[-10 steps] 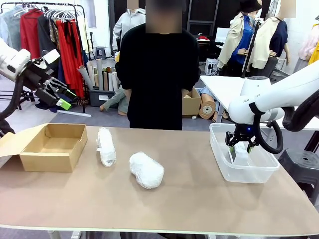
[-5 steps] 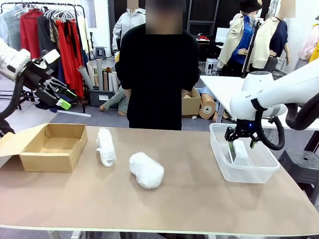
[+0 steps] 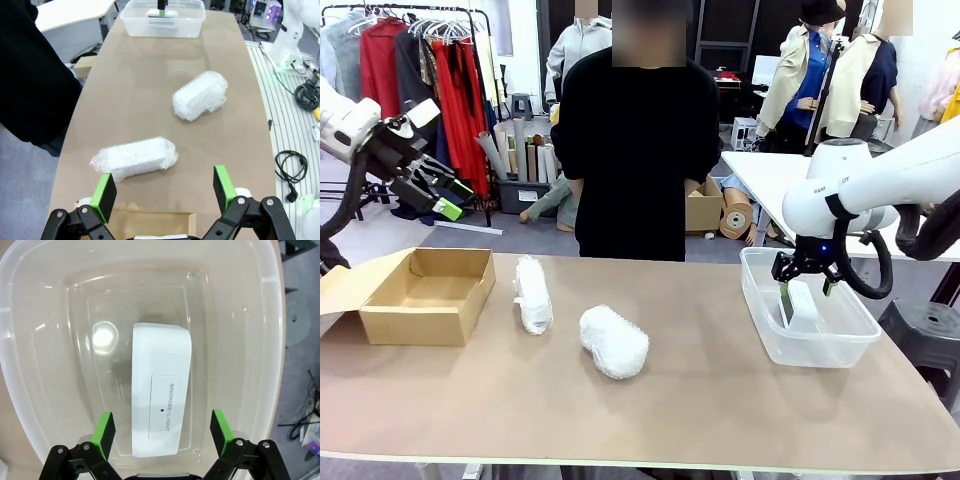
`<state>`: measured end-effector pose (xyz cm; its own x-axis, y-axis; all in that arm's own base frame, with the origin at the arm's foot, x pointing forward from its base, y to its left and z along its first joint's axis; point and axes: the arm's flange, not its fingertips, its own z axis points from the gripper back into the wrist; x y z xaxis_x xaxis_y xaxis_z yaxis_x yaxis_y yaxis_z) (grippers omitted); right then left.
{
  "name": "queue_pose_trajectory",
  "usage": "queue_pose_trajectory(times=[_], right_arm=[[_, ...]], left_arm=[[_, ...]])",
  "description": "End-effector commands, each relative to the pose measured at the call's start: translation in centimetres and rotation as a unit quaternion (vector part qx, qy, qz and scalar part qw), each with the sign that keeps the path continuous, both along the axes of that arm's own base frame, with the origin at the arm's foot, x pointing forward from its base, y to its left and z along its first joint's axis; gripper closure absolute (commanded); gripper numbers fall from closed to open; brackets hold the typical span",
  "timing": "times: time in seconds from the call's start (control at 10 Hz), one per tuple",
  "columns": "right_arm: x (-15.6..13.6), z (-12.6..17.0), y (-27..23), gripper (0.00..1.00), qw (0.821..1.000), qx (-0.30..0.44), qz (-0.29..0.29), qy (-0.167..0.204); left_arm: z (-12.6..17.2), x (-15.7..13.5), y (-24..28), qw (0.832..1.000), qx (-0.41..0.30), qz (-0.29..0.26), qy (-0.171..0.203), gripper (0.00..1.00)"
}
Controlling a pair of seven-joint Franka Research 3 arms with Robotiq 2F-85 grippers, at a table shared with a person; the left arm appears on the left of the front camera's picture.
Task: Separate and place wrapped and unwrapped clocks.
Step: Pick up the Digital clock indicated by the person.
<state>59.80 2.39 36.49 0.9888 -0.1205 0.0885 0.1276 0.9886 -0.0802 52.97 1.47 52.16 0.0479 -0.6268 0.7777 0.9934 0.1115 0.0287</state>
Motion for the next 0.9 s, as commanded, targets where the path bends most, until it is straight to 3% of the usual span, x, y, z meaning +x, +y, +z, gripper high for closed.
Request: queue_pose_trajectory(times=[0.0,0.1,0.6,0.7,0.8], right_arm=[[0.0,0.0,0.0,0.0,1.0,0.0,0.0,0.0],[-0.5,1.5,0.7,0.0,0.999,0.037,0.028,-0.001],[-2.7,9.8,2.0,0.0,0.98,0.074,0.185,-0.004],[-3.1,11.0,2.1,0.0,0.966,0.109,0.234,0.016],[-3.8,12.3,2.1,0.0,0.928,0.157,0.335,0.037]], left_arm=[[0.1,0.0,0.0,1.0,-0.002,-0.001,0.0,0.0],[0.1,0.0,0.0,1.0,-0.002,-0.001,0.0,0.0],[0.1,0.0,0.0,1.0,-0.002,-0.001,0.0,0.0],[0.1,0.0,0.0,1.0,-0.002,-0.001,0.0,0.0],[0.1,0.0,0.0,1.0,-0.002,-0.001,0.0,0.0]])
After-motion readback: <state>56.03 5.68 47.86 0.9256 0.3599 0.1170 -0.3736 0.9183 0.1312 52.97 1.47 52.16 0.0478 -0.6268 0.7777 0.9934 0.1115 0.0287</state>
